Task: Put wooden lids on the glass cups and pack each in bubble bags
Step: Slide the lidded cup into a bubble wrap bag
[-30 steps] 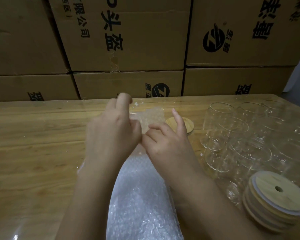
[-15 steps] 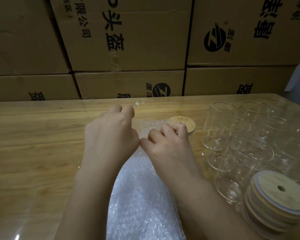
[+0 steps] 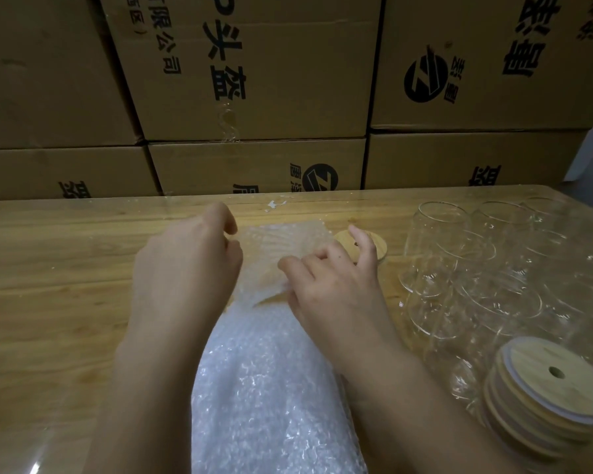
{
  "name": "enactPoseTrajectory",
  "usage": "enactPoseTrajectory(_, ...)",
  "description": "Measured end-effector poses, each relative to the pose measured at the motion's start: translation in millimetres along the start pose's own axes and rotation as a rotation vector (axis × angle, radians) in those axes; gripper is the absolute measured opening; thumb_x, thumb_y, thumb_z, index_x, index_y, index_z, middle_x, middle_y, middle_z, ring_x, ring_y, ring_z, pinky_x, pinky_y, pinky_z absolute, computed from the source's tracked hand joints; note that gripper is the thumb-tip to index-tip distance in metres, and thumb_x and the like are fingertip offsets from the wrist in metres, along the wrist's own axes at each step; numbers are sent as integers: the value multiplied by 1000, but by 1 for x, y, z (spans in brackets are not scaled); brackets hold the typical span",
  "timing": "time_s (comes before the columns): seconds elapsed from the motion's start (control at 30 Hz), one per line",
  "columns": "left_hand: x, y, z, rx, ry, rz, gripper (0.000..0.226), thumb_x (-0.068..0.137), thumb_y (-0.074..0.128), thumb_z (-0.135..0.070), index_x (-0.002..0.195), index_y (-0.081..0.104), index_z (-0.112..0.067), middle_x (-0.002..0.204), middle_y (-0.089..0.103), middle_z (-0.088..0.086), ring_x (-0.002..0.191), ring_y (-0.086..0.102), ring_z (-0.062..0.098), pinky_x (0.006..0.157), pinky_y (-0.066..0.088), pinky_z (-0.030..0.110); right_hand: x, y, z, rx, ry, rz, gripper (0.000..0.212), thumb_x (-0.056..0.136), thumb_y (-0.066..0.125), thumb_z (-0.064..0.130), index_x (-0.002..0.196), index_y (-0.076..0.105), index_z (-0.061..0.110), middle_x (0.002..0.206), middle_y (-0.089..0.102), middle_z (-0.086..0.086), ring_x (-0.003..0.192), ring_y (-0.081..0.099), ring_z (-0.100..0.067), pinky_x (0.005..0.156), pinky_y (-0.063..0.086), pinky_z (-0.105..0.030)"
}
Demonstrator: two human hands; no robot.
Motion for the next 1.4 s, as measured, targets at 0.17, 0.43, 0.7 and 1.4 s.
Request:
enactPoseTrajectory(0.17, 5, -4, 9, 5, -73, -133, 10, 92, 53, -15, 94, 62, -17, 82, 67, 3, 69, 55, 31, 50, 30, 28, 1, -4, 1, 190, -49, 25, 23, 91, 54, 37, 86, 67, 19, 70, 65, 9, 92, 60, -16, 113, 18, -60)
enactPoseTrajectory(0.43, 6, -11, 18, -100, -102, -271, 10, 91, 57, -15, 92, 65, -11, 91, 58, 8, 71, 50, 32, 55, 26, 30, -8, -1, -45, 370, 482, -136, 29, 92, 50, 20, 121, 52, 14, 129, 46, -8, 126, 42, -26, 109, 23, -46)
enactPoseTrajectory(0.7, 6, -2, 17, -26, -87, -201, 8, 91, 57, -26, 90, 62, -20, 98, 60, -1, 85, 54, 23, 52, 22, 27, -16, 35, -64, 138, 580, 229, 51, 94, 41, 51, 128, 32, 14, 158, 7, -16, 146, 10, -36, 114, 21, -51)
enactPoseTrajectory(1.4, 9, 37, 1, -8, 103, 139, 31, 95, 48, -12, 124, 59, -9, 115, 59, 10, 92, 61, 31, 79, 51, 44, -10, -45, -72, 781, 401, -612, 55, 74, 76, 40, 106, 38, 15, 128, 45, -10, 108, 48, -10, 79, 46, -11)
Point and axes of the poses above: each hand's wrist, its own x-axis towards the middle knuckle, its own y-axis out of the palm, z = x × y, the point moved 8 cm from there along x, towards the middle knuckle
